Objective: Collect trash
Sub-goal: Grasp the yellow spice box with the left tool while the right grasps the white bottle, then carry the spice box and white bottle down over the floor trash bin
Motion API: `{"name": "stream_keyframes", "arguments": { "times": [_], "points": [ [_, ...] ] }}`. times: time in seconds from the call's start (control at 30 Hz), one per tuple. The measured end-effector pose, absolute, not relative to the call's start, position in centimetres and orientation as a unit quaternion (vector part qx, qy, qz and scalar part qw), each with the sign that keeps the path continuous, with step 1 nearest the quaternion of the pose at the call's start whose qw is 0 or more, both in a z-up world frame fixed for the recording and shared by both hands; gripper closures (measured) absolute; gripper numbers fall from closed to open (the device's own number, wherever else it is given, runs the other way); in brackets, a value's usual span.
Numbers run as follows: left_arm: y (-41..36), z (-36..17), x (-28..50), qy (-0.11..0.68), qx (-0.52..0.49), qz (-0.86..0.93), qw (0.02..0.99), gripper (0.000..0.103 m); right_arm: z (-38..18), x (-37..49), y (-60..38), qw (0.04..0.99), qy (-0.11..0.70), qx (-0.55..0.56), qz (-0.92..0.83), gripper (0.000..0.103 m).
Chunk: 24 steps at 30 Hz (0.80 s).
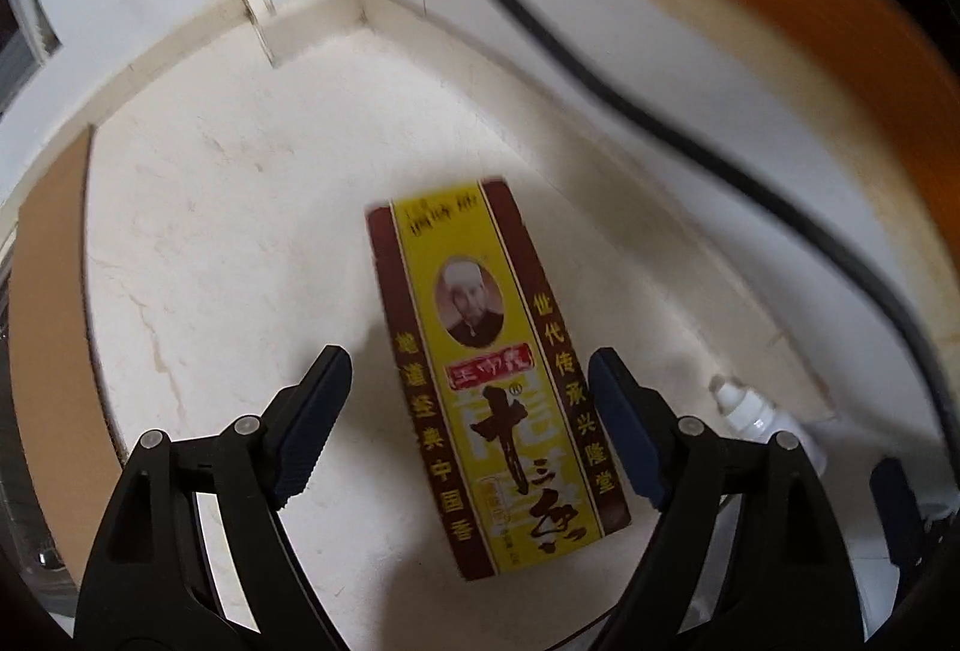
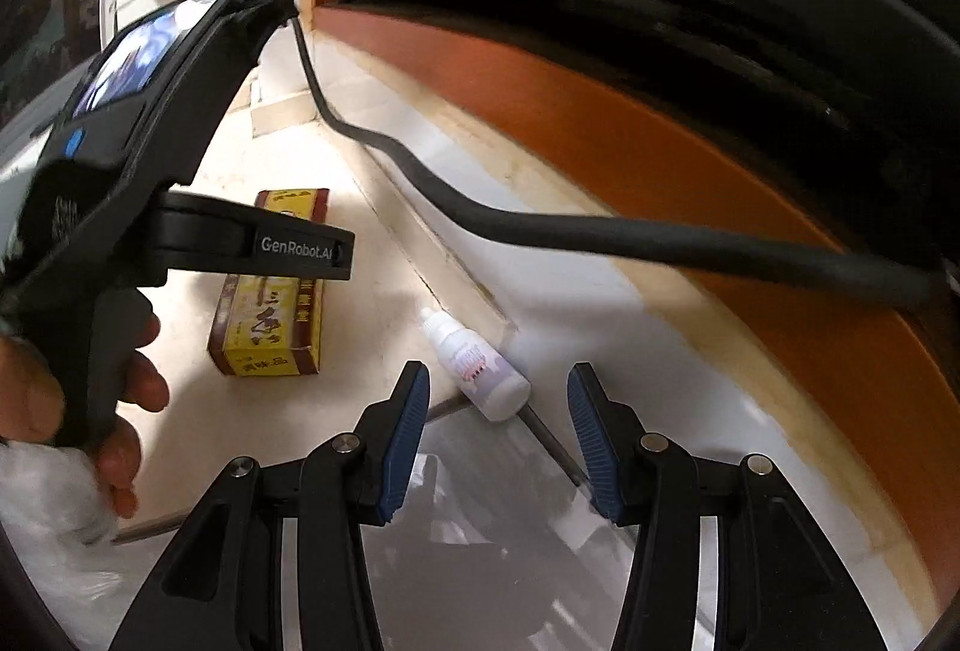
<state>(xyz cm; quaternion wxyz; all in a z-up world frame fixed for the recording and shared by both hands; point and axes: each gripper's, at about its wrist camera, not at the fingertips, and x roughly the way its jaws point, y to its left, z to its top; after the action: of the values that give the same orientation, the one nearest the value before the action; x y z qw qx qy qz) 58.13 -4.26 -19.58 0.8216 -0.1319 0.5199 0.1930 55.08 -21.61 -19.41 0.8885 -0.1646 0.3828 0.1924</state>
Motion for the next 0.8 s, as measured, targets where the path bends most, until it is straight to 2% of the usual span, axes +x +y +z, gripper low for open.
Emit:
{"name": "stream_keyframes", "arguments": {
  "times": [0.1,0.23,0.33,0.47,0.5,0.8],
  "points": [
    [-3.1,-20.7,57.6,0.527,-0.164,0.178,0.815,0.024,-20.3,55.9,-20.5,0.880,0.388,-0.180,0.206,0.054],
    [-2.8,-21.2,56.8,0.528,-0.150,0.176,0.817,0.024,-21.6,56.7,-19.0,0.866,0.399,-0.211,0.215,0.055],
    [-2.7,-21.3,55.9,0.529,-0.152,0.160,0.820,0.025,-23.2,57.5,-18.4,0.852,0.421,-0.218,0.224,0.062],
    [-2.2,-20.7,55.0,0.525,-0.146,0.156,0.823,0.046,-24.8,58.3,-18.4,0.840,0.444,-0.208,0.232,0.076],
    [-2.2,-20.7,54.8,0.527,-0.150,0.148,0.823,0.046,-24.9,58.2,-18.4,0.841,0.442,-0.207,0.235,0.079],
    [-3.0,-18.8,53.1,0.519,-0.147,0.123,0.833,0.047,-25.5,56.6,-18.1,0.842,0.448,-0.175,0.243,0.079]
  ]
}}
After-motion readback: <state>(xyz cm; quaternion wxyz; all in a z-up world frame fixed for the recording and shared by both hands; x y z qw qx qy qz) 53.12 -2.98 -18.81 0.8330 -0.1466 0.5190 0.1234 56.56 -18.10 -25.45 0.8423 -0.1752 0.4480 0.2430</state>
